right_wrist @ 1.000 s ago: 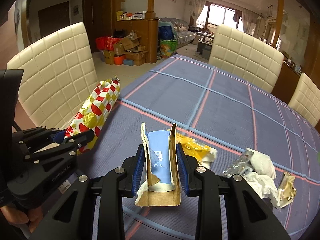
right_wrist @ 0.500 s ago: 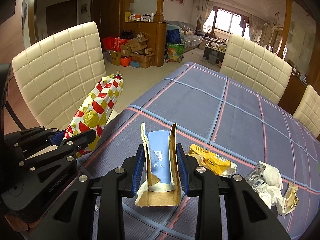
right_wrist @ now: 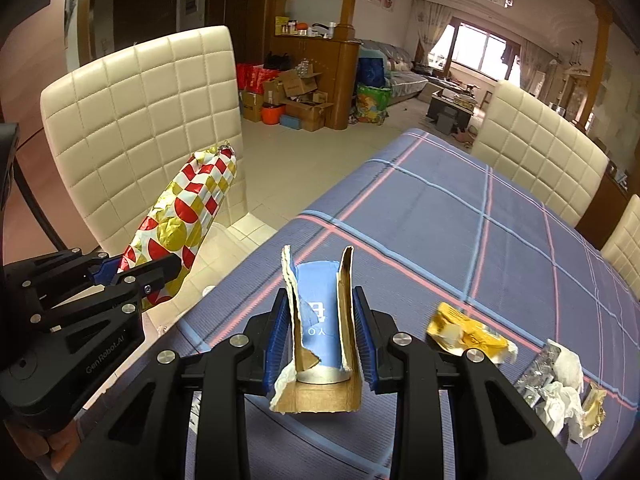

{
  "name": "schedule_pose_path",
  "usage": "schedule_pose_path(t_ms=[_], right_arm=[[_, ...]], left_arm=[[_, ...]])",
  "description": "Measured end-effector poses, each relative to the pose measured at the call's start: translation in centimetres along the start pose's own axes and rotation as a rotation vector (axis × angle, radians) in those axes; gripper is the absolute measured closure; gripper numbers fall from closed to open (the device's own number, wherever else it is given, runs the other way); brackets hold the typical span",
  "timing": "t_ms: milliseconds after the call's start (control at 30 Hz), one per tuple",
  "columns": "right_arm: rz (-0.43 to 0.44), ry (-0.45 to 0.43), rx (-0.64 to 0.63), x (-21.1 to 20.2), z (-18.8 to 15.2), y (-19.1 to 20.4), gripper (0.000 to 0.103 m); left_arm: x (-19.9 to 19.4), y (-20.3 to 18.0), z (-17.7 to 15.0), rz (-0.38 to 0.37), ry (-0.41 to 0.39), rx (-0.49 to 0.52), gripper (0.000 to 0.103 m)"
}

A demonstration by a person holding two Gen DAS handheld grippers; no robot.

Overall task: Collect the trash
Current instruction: 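Carry the snack wrapper and torn blue box over the clear bin with both tools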

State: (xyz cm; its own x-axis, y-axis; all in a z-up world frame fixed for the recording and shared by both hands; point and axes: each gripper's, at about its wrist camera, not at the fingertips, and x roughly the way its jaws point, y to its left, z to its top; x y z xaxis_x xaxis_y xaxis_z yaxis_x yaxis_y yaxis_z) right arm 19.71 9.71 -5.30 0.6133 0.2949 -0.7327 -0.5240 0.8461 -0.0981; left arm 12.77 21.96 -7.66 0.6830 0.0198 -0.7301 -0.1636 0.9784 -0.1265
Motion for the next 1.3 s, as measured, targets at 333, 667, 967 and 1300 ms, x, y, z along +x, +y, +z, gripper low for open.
schedule_pose_path(t_ms=[333, 667, 967, 1300], right_arm=[[0.023, 0.003, -0.042, 1.7, 1.5, 2.9, 0.072], [0.031, 0.013, -0.064, 3.0, 2.3, 4.3, 0.072], [0.032, 0.028, -0.071, 4.3, 2.6, 4.9, 0.072], [0.037, 0.045, -0.077, 5.4, 2.8, 5.5, 0.072]], left_arm=[[0.2, 3.4, -0.2, 0.051, 0.018, -0.036, 0.087], [1.2, 5.4, -0.5, 0.080, 0.037, -0.053, 0.086], [2.2, 6.8, -0.8, 0.090, 0.056, -0.083, 0.086], [3.1, 7.9, -1.0, 0.095, 0.071, -0.107, 0.084]])
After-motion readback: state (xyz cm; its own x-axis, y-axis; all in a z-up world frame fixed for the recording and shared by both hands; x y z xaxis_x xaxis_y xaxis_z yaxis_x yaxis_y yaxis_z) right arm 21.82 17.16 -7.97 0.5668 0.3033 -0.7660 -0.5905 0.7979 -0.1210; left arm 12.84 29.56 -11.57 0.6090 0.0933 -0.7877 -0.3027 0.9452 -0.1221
